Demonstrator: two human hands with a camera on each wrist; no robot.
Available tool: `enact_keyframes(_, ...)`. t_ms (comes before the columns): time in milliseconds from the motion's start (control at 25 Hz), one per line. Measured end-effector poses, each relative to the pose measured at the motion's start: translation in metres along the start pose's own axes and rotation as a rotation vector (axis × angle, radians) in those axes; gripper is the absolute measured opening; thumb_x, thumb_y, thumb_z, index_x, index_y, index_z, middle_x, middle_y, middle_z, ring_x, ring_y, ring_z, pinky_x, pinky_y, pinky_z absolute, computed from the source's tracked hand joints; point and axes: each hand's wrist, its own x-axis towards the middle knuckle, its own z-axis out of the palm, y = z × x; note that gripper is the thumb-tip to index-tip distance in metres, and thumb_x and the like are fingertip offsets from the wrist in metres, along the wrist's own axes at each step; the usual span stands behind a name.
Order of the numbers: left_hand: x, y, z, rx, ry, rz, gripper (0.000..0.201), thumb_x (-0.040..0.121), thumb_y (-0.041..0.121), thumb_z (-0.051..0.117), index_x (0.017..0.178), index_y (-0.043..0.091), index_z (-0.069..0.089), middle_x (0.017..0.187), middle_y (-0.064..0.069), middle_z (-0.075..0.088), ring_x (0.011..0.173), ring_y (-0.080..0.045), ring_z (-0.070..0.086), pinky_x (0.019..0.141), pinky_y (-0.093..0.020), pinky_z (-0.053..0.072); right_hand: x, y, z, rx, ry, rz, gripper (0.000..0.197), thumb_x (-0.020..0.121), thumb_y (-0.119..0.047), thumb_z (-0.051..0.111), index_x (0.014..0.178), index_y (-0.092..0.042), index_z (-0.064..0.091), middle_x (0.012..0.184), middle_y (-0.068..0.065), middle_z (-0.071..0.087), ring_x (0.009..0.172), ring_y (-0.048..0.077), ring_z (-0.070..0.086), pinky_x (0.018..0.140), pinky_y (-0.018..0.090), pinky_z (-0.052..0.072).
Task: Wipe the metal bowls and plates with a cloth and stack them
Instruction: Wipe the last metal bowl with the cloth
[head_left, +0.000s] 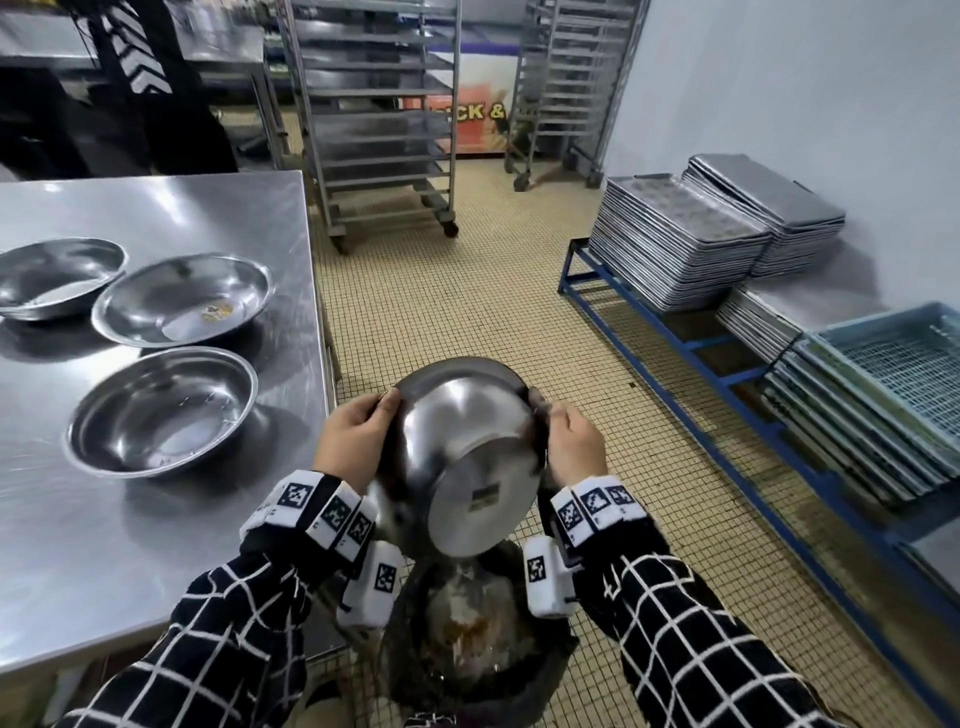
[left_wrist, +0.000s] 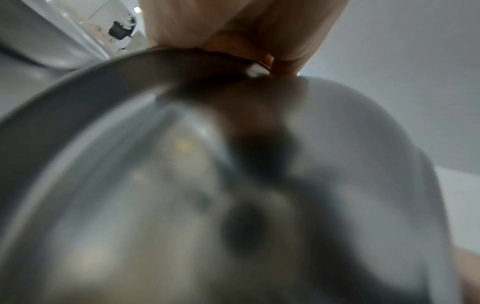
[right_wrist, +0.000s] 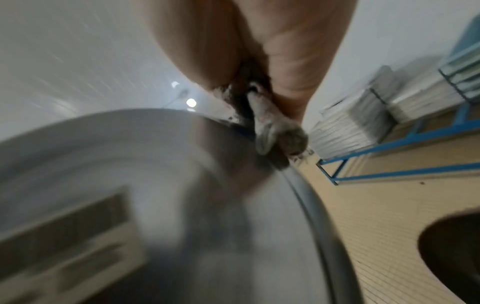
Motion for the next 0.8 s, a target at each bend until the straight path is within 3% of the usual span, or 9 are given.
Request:
enact_keyframes(80, 0.006, -0.001, 0.0, 0.074, 0.001, 0.033, 0.022, 0.096, 0.026, 0.054, 0.085, 0.012, 0.067, 0.074, -0.004, 0.066, 0.069, -0.009, 0.063, 0.064, -0.015, 0.05, -0.017, -0.018, 0.003, 0.065, 0.067, -0.167, 0.035, 0.103, -0.028, 0.032, 0.114, -0.011, 0.06, 0.108, 0.001, 0.062, 0.097, 0.011, 0.054, 0.07, 0.009, 0.037)
enact_keyframes(120, 0.008, -0.003, 0.001, 0.13, -0.004, 0.053, 0.025, 0.095, 0.032, 0.054, 0.084, 0.014, 0.068, 0.078, -0.007, 0.069, 0.078, -0.02, 0.065, 0.075, -0.028, 0.053, -0.028, -0.028, 0.011, 0.048, 0.065, -0.307, 0.037, 0.103, -0.029, 0.031, 0.125, -0.012, 0.056, 0.121, 0.0, 0.058, 0.109, 0.008, 0.051, 0.086, 0.009, 0.039)
enact_keyframes(200, 0.01, -0.003, 0.005, 0.216, 0.006, 0.089, 0.029, 0.091, 0.044, 0.053, 0.084, 0.02, 0.067, 0.078, -0.003, 0.07, 0.08, -0.026, 0.065, 0.08, -0.046, 0.053, -0.052, -0.04, 0.035, -0.17, 0.052, -0.585, 0.047, 0.102, -0.036, 0.025, 0.139, -0.014, 0.043, 0.144, 0.0, 0.043, 0.134, 0.012, 0.034, 0.113, 0.028, 0.027)
enact_keyframes(280, 0.012, 0.006, 0.01, 0.299, 0.004, 0.125, 0.032, 0.09, 0.048, 0.051, 0.079, 0.022, 0.065, 0.071, 0.001, 0.068, 0.073, -0.023, 0.064, 0.074, -0.048, 0.052, -0.06, -0.041, 0.053, -0.383, 0.108, -0.673, 0.055, 0.099, -0.041, 0.021, 0.146, -0.016, 0.033, 0.151, 0.004, 0.034, 0.143, 0.021, 0.021, 0.119, 0.041, 0.014)
enact_keyframes(360, 0.01, 0.014, 0.013, 0.325, 0.005, 0.163, 0.036, 0.089, 0.052, 0.049, 0.076, 0.021, 0.064, 0.067, 0.002, 0.067, 0.068, -0.023, 0.063, 0.07, -0.047, 0.053, -0.048, -0.041, 0.052, -0.368, 0.167, -0.593, 0.058, 0.097, -0.045, 0.02, 0.147, -0.016, 0.03, 0.151, 0.005, 0.034, 0.143, 0.025, 0.022, 0.118, 0.044, 0.016)
enact_keyframes(440, 0.012, 0.014, 0.012, 0.27, -0.006, 0.148, 0.04, 0.084, 0.058, 0.049, 0.079, 0.022, 0.066, 0.068, 0.0, 0.068, 0.069, -0.024, 0.064, 0.071, -0.046, 0.054, -0.032, -0.04, 0.042, -0.218, 0.158, -0.459, 0.058, 0.098, -0.047, 0.018, 0.146, -0.017, 0.031, 0.147, 0.004, 0.04, 0.138, 0.024, 0.032, 0.114, 0.042, 0.027)
enact_keyframes(600, 0.008, 0.011, 0.004, 0.014, -0.016, 0.052, 0.024, 0.095, 0.026, 0.056, 0.075, 0.018, 0.066, 0.068, -0.004, 0.061, 0.065, -0.016, 0.054, 0.064, -0.028, 0.046, 0.003, -0.01, 0.014, 0.278, 0.02, 0.035, 0.044, 0.103, -0.037, 0.026, 0.138, -0.017, 0.043, 0.122, -0.001, 0.05, 0.12, 0.019, 0.046, 0.098, 0.03, 0.033)
enact_keyframes(720, 0.011, 0.008, -0.001, -0.089, -0.027, 0.048, 0.02, 0.096, 0.019, 0.053, 0.079, 0.02, 0.065, 0.073, 0.004, 0.064, 0.064, 0.001, 0.059, 0.059, -0.007, 0.044, 0.02, 0.033, 0.005, 0.443, -0.145, 0.236, 0.038, 0.103, -0.038, 0.031, 0.127, -0.016, 0.049, 0.117, 0.007, 0.057, 0.114, 0.029, 0.053, 0.098, 0.041, 0.042)
enact_keyframes(800, 0.02, -0.004, -0.005, -0.105, -0.052, 0.03, 0.016, 0.095, 0.024, 0.054, 0.088, 0.02, 0.067, 0.078, 0.008, 0.07, 0.076, 0.001, 0.063, 0.071, -0.01, 0.048, 0.024, 0.051, 0.005, 0.486, -0.166, 0.26, 0.029, 0.099, -0.044, 0.04, 0.117, -0.024, 0.051, 0.115, 0.01, 0.061, 0.109, 0.032, 0.058, 0.096, 0.048, 0.046)
